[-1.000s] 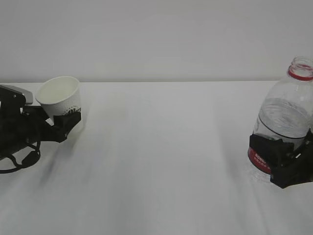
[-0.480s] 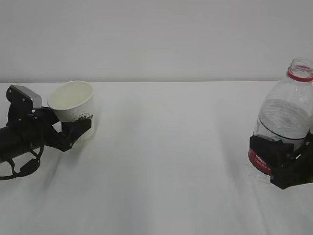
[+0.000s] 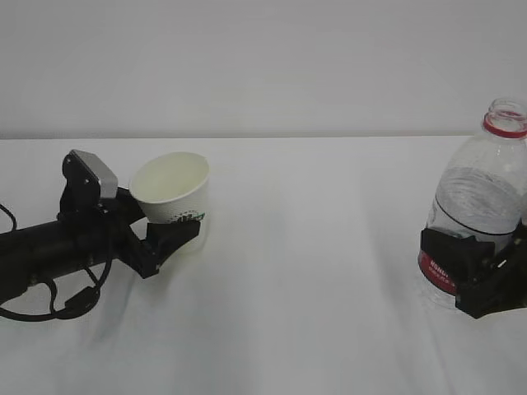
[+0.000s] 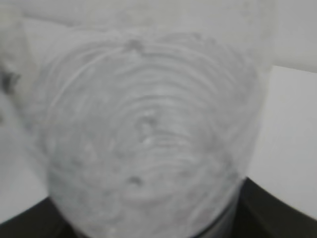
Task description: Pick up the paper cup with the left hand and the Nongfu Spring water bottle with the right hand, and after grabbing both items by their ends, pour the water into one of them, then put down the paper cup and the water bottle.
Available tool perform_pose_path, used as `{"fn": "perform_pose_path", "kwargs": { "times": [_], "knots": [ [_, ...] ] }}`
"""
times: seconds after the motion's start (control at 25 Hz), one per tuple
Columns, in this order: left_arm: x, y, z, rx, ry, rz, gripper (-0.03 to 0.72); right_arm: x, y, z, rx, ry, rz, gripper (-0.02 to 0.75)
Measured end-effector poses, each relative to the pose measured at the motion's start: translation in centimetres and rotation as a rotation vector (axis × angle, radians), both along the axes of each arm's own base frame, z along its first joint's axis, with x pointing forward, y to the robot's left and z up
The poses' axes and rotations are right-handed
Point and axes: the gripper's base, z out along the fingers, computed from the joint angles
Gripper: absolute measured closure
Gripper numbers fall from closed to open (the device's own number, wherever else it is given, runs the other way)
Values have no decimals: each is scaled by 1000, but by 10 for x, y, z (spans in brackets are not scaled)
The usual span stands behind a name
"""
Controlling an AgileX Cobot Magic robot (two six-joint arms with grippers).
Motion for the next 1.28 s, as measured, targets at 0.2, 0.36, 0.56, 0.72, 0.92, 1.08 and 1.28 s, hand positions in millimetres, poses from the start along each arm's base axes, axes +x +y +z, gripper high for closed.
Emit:
{"fn": "perform_pose_path", "kwargs": {
  "times": [0.2, 0.36, 0.56, 0.72, 0.92, 1.08, 1.28],
  "knots": [
    [-10, -23, 0, 0, 0, -78, 122, 0, 0, 0, 0, 0, 0, 288],
    [-17, -38, 0, -14, 19, -121, 123, -1, -1, -2, -14, 24, -6, 289],
    [-24, -49, 0, -72, 101, -138, 123, -1, -2, -5, -30, 52, -12, 288],
    [-29, -54, -1, -76, 125, -184, 127, -1, -2, -5, -32, 55, -13, 288],
    [-37, -63, -1, -67, 132, -253, 130, -1, -2, -6, -33, 57, -14, 289],
    [-47, -76, -1, -65, 138, -304, 130, -1, -2, -6, -33, 57, -14, 289],
    [-61, -94, -1, -61, 142, -375, 130, -1, -2, -6, -33, 57, -14, 289]
  ]
}}
